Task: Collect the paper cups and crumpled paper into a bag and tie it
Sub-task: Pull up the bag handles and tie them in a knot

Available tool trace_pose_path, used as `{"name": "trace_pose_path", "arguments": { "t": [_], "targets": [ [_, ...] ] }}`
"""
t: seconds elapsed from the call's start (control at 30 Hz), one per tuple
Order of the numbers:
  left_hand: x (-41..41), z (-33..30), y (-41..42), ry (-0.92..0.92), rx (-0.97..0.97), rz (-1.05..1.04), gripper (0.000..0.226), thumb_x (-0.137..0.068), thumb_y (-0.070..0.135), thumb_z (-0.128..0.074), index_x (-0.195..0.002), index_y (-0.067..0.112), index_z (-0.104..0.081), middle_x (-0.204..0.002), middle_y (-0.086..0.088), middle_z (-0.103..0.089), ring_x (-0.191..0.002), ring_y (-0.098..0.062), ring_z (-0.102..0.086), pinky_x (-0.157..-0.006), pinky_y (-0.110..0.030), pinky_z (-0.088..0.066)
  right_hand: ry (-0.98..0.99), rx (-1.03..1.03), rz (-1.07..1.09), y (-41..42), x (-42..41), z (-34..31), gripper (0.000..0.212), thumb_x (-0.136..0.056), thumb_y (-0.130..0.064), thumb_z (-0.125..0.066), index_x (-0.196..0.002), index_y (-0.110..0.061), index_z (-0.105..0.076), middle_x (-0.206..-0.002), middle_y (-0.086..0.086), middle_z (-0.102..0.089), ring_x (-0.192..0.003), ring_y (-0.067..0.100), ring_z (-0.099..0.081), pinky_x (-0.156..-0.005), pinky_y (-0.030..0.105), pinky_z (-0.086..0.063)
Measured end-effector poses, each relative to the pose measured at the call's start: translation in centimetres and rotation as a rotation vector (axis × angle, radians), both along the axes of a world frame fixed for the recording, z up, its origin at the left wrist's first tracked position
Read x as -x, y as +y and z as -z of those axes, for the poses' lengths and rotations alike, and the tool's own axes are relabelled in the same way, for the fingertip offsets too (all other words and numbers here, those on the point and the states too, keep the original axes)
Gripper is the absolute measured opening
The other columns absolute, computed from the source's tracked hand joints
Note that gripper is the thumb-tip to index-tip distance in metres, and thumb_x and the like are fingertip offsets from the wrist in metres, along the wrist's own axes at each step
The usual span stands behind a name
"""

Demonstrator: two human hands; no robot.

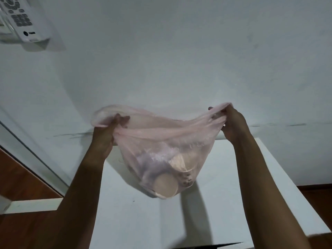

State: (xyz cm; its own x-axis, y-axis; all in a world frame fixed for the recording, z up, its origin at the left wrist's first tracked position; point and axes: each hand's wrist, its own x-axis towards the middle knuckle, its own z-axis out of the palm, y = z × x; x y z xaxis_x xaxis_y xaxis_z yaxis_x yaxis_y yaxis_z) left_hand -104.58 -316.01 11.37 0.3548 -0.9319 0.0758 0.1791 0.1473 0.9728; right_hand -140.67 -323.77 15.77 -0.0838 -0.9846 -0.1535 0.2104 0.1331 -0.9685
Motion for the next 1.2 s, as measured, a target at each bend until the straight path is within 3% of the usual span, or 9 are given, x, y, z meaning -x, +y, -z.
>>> {"name": "trace_pose_path", "arguments": {
  "t": [0.13,0.33,0.43,0.57,0.67,0.77,0.93,1.0,1.2],
  "targets": [
    [-0.4,0.5,-0.8,0.023,-0.094,-0.377,0.02,-0.087,0.03,-0.065,-0.072,0.022,-0.076,-0.081,0.006,-0.074,-0.077,-0.017,-0.062,-0.058,-0.022,-0.046,0.026,-0.025,0.206,-0.2,1.5,0.6,0.007,-0.08,-0.01,-0.058,-0.076,-0.009,-0.064,-0.073,0.007,-0.054,-0.074,0.021,-0.055,-0.063,0.029,-0.052],
    [-0.8,-1.3,-1.0,-0.016,-0.091,-0.453,0.013,-0.077,0.026,-0.06,-0.082,0.022,-0.071,-0.082,0.003,-0.065,-0.078,-0.019,-0.057,-0.067,-0.029,-0.044,0.678,0.108,0.354,-1.0,2.8,1.5,0.046,-0.063,-0.034,-0.048,-0.065,0.012,-0.052,-0.055,0.017,-0.051,-0.056,0.03,-0.057,-0.069,0.057,-0.057],
    [-2.5,-3.3,-0.3,-0.211,-0.055,-0.48,0.032,-0.069,0.017,-0.05,-0.083,0.027,-0.078,-0.089,0.003,-0.074,-0.089,-0.017,-0.069,-0.078,-0.03,-0.052,0.755,0.063,0.326,-0.3,3.3,0.1,0.025,-0.066,-0.02,-0.05,-0.056,0.002,-0.054,-0.055,0.014,-0.059,-0.061,0.035,-0.07,-0.072,0.052,-0.059],
    [-3.6,-5.7,0.3,-0.321,0.07,-0.322,0.045,-0.067,0.003,-0.044,-0.095,0.014,-0.078,-0.096,-0.009,-0.076,-0.099,-0.025,-0.069,-0.082,-0.028,-0.05,0.462,0.129,0.252,-0.5,3.4,-1.3,0.008,-0.062,-0.007,-0.049,-0.055,-0.009,-0.045,-0.063,0.011,-0.038,-0.064,0.021,-0.045,-0.065,0.033,-0.052],
    [-4.8,-5.3,1.0,0.154,0.131,0.163,0.064,-0.077,0.018,-0.049,-0.139,-0.001,-0.049,-0.137,-0.031,-0.051,-0.127,-0.039,-0.048,-0.114,-0.048,-0.031,0.094,0.06,0.205,-0.7,2.3,-1.4,0.013,-0.062,-0.004,-0.046,-0.07,-0.008,-0.055,-0.073,0.012,-0.043,-0.074,0.023,-0.039,-0.056,0.024,-0.037],
    [-5.1,-2.2,2.1,0.549,0.115,0.59,0.076,-0.093,0.038,-0.058,-0.154,0.024,-0.017,-0.162,-0.022,0.003,-0.146,-0.035,0.001,-0.118,-0.057,0.008,-0.015,-0.02,0.212,-0.8,1.4,-0.9,0.029,-0.046,-0.012,-0.049,-0.074,-0.012,-0.052,-0.08,0.009,-0.044,-0.077,0.024,-0.036,-0.059,0.031,-0.029],
    [-1.6,1.5,1.0,-0.116,-0.012,0.293,0.058,-0.07,0.045,-0.084,-0.117,0.016,-0.067,-0.113,-0.002,-0.071,-0.107,-0.015,-0.065,-0.098,-0.028,-0.05,-0.209,-0.096,0.16,-1.0,0.5,0.0,0.008,-0.053,-0.019,-0.051,-0.057,-0.015,-0.045,-0.065,0.006,-0.05,-0.063,0.028,-0.048,-0.064,0.032,-0.041],
    [-0.5,1.2,0.2,0.011,0.023,0.179,0.013,-0.089,0.026,-0.069,-0.096,0.018,-0.076,-0.099,-0.001,-0.074,-0.094,-0.014,-0.069,-0.088,-0.027,-0.055,-0.379,-0.057,0.074,-0.9,0.4,0.3,0.015,-0.056,-0.016,-0.05,-0.069,-0.011,-0.045,-0.075,0.008,-0.064,-0.074,0.032,-0.061,-0.075,0.038,-0.048],
    [0.5,0.5,-1.4,0.318,-0.017,-0.061,0.032,-0.099,0.038,-0.052,-0.119,0.017,-0.064,-0.112,-0.002,-0.071,-0.111,-0.023,-0.065,-0.087,-0.036,-0.056,-0.795,-0.044,-0.114,-0.5,0.2,0.7,0.042,-0.07,-0.021,-0.049,-0.089,0.005,-0.076,-0.113,0.018,-0.069,-0.107,0.031,-0.062,-0.105,0.04,-0.042]
  ]
}}
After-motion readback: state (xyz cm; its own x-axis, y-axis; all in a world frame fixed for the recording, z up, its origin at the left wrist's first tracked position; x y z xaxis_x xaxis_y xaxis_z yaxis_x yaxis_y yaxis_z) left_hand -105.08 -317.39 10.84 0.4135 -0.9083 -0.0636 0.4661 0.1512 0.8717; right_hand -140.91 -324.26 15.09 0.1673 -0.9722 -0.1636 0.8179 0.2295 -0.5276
